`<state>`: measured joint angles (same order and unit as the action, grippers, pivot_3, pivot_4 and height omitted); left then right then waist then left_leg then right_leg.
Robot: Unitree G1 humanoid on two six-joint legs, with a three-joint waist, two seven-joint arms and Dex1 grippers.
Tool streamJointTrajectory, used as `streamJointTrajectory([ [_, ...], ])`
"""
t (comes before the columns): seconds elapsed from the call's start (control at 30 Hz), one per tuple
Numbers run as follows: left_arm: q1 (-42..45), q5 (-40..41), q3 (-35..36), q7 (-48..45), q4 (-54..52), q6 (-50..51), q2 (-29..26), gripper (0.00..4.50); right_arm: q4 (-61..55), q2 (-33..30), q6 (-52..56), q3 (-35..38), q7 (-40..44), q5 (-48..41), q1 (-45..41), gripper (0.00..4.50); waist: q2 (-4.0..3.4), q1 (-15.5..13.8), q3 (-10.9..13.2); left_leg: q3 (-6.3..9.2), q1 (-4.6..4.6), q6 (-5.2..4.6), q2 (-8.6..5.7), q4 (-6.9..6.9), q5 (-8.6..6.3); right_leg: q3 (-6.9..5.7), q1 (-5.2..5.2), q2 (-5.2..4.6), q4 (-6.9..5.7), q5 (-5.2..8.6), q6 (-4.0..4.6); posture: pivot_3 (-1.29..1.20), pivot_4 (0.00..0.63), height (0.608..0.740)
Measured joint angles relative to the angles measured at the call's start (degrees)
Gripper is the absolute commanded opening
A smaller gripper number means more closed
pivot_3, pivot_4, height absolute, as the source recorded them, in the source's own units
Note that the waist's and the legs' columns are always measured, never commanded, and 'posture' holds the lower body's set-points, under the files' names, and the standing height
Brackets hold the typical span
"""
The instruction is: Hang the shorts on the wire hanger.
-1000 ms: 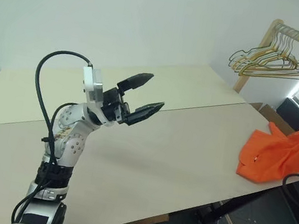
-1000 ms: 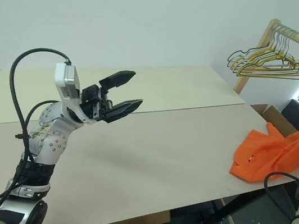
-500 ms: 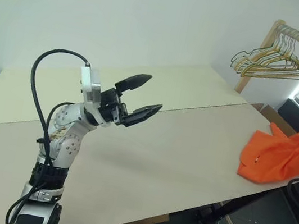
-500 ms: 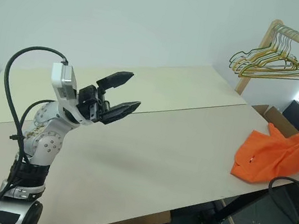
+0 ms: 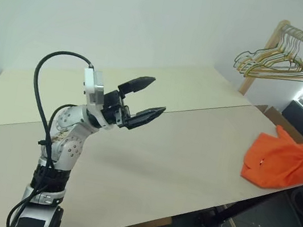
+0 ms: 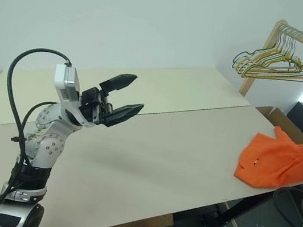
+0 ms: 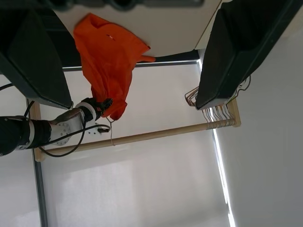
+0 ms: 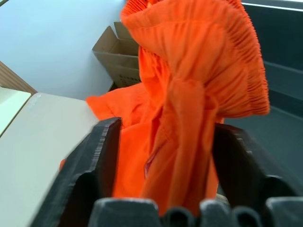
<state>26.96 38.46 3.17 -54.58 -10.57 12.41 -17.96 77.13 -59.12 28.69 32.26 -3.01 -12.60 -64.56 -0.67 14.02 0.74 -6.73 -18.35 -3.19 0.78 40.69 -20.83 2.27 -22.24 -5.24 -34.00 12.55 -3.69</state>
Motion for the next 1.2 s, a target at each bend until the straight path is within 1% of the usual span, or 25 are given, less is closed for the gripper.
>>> streamJointTrajectory([
  [0.03,0.0,0.0,0.0,0.0,0.0,0.0,0.1,4.5,0.0,0.0,-0.2,-0.2,-0.1,0.1,0.0,4.43,0.0,-0.1,0.0,0.0,0.0,0.0,0.0,0.0,0.0,0.0,0.0,0.0,0.0,0.0,0.0,-0.18,0.0,0.74],
  [0.1,-0.1,0.0,0.0,0.0,0.0,0.0,0.2,4.5,0.0,0.0,-0.7,-0.7,-0.8,0.7,0.0,4.43,-0.01,-0.4,0.0,-0.01,0.01,0.0,0.0,0.0,0.0,0.0,0.0,0.0,-0.01,0.0,0.0,-0.18,0.0,0.74],
  [0.27,-0.3,0.0,0.0,0.0,0.0,-0.1,0.3,4.5,-0.1,0.0,-3.2,-5.8,-5.2,4.8,-0.4,4.43,-0.04,-0.9,0.0,-0.02,-0.01,0.0,-0.01,0.0,0.0,0.0,-0.01,-0.02,0.0,0.0,0.0,-0.18,0.0,0.74],
  [0.53,-0.4,-0.1,-0.1,-0.1,0.0,-1.1,0.6,4.5,-3.7,0.6,-8.0,-15.2,-11.8,12.8,-5.4,4.43,-0.24,-0.8,0.1,-0.05,0.03,0.01,0.01,0.0,0.0,0.03,-0.02,0.0,-0.04,0.0,0.0,-0.18,0.0,0.74],
  [0.67,-0.4,-0.1,-0.1,-0.1,0.0,-1.2,0.6,4.5,-4.1,1.7,-8.2,-16.3,-11.9,13.4,-6.6,4.43,-0.24,-0.8,0.1,-0.05,0.02,0.01,-0.01,0.01,0.0,0.03,-0.01,-0.01,-0.03,-0.01,-0.01,-0.17,0.0,0.74],
  [0.8,-0.7,-0.1,0.0,-0.1,0.0,-1.2,0.5,4.5,-5.0,2.7,-9.8,-20.1,-11.3,16.1,-6.6,4.43,-0.32,-0.9,0.1,-0.05,0.02,0.0,-0.02,0.01,0.0,0.02,-0.02,-0.02,-0.03,-0.01,-0.01,-0.16,0.0,0.74],
  [0.9,-0.8,0.0,0.1,-0.2,-0.1,-1.2,0.4,4.5,-9.4,4.3,-14.1,-22.8,-8.0,17.7,-6.5,4.43,-0.44,-0.7,0.2,-0.07,0.07,0.01,-0.02,0.01,0.01,0.04,-0.02,0.0,-0.06,-0.01,-0.02,-0.14,0.0,0.74],
  [1.0,-1.1,0.0,0.3,-0.2,-0.9,-1.3,0.2,4.5,-19.4,5.9,-19.3,-25.4,-2.3,18.8,-4.0,4.43,-0.47,-0.8,0.2,-0.04,0.12,0.1,0.04,0.01,0.06,0.0,-0.01,0.06,-0.13,-0.01,-0.03,-0.13,0.0,0.74],
  [1.07,-1.7,0.0,0.6,-0.1,-1.3,-1.5,-0.4,4.5,-25.6,7.3,-21.1,-26.8,2.5,18.6,-1.5,4.43,-0.47,-0.9,0.2,-0.02,0.14,0.13,0.06,0.02,0.08,-0.02,0.0,0.07,-0.16,-0.02,-0.02,-0.12,0.0,0.74],
  [1.2,-4.9,-0.1,2.9,-0.2,-2.0,-1.7,-4.1,4.5,-41.2,11.5,-20.8,-29.9,16.7,16.3,8.2,4.43,-0.47,-1.3,0.2,0.02,0.25,0.17,0.08,0.05,0.11,-0.06,-0.01,0.05,-0.24,-0.03,-0.02,-0.09,0.0,0.74],
])
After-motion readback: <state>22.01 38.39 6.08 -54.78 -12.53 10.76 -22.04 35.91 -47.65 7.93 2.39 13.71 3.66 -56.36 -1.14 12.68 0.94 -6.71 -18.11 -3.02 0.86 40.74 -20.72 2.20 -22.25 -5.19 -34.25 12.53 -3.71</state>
